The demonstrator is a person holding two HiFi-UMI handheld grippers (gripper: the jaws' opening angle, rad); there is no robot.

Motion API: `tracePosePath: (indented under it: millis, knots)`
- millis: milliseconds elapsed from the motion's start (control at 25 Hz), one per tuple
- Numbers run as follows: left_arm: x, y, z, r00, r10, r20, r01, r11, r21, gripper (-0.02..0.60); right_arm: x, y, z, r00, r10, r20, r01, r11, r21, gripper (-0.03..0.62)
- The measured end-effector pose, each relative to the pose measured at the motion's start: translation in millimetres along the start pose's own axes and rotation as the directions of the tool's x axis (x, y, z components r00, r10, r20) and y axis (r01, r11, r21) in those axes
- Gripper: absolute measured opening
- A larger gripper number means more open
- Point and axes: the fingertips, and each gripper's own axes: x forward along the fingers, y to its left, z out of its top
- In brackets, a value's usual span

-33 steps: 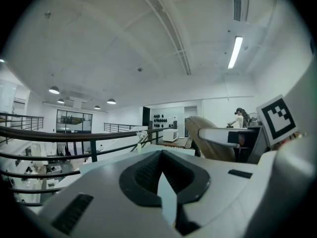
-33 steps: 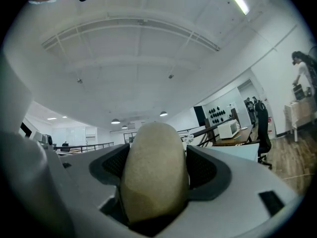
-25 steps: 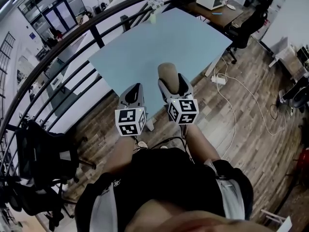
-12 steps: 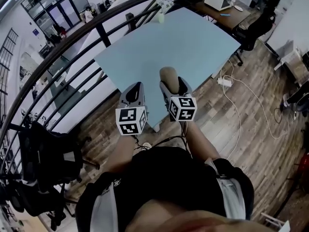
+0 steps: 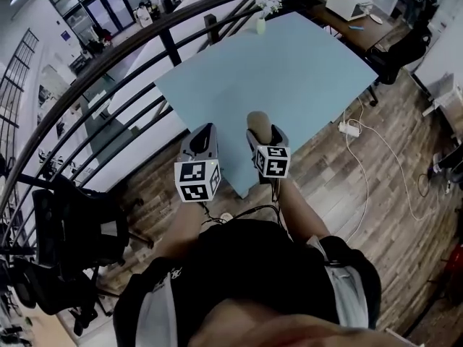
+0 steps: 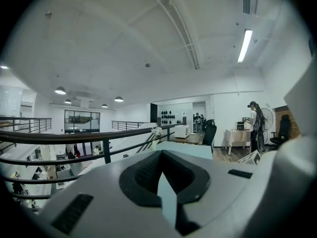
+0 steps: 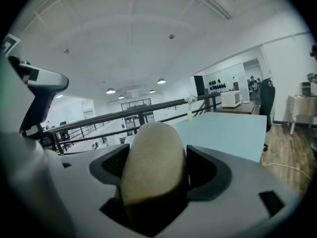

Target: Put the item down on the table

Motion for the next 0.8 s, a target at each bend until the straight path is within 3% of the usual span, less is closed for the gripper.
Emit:
tracePosePath:
  millis: [800]
  knots:
    - [19,40,-20,0.995,0.057,-0.076,-0.058,0.998,-0.009,0.008,76,-23,-113,0.958,-0.042,-0.283,0.04,0.999,-0.013,0.364]
